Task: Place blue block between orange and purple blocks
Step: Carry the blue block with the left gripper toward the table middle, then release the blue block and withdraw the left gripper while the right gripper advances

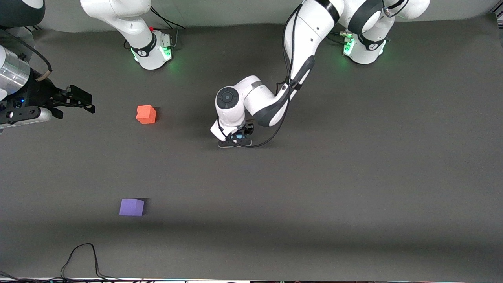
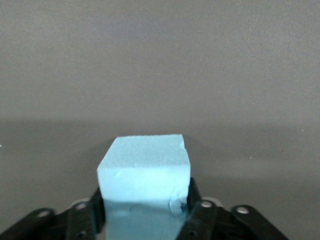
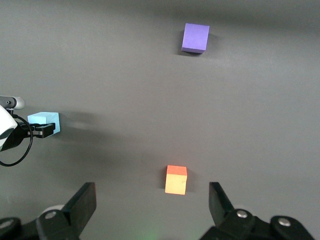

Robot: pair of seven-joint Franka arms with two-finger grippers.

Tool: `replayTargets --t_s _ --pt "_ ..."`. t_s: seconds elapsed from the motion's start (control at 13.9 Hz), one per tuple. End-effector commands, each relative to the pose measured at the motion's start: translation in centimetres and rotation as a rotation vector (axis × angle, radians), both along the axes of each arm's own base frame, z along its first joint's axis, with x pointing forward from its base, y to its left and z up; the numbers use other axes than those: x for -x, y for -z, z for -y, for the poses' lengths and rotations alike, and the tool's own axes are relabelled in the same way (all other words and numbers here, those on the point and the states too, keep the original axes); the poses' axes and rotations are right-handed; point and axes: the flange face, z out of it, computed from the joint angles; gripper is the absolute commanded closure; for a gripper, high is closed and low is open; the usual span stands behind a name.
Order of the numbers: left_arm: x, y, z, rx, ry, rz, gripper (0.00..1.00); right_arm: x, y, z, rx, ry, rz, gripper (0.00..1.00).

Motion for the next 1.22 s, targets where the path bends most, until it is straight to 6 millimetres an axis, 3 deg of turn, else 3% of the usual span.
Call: replayTargets --t_s 0.0,0.07,0.22,0.36,0.57,0.72,0.93,1.08,1.15 --pt "-0.8 -2.2 0.1 -0.01 -0.013 0.027 0.0 0.0 -0.3 -0.1 -0.017 -0.019 -0.002 0.0" --pt "-1.0 -4.1 -0.1 -0.014 -0.015 0.022 0.0 0.0 -0.3 -0.1 -0.017 -0.019 -0.002 0.0" --pt "-3.8 -8.8 -1.7 -0.009 -0.058 0.0 0.0 0.0 -0.3 -0.1 -0.017 -0.019 -0.002 0.0" --pt "-7.6 -13.4 -5.4 0.006 -0.116 -0.034 0.0 0.0 -0.3 -0.1 -0.017 -0.019 -0.002 0.0" --pt "-13.8 -21.8 -16.2 0.084 -0.122 -0.1 0.0 0.0 -0.3 -0.1 -0.017 -0.019 -0.002 0.0" --pt "-15.6 -23.7 -24.5 0.086 -0.081 -0.149 0.0 0.0 -0.3 -0.2 -0.017 -0.02 -0.002 0.0" --pt "-14.3 -26.8 -36.1 0.07 -0.032 -0.158 0.0 0.1 -0.2 -1.7 -0.017 -0.045 -0.004 0.0" --pt "-13.3 -28.2 -43.4 0.03 0.014 -0.137 0.0 0.2 0.3 -4.5 -0.016 -0.075 -0.012 0.0" --pt "-12.9 -29.1 -45.8 0.019 0.028 -0.122 0.0 0.4 0.4 -6.7 -0.02 -0.091 -0.01 0.0"
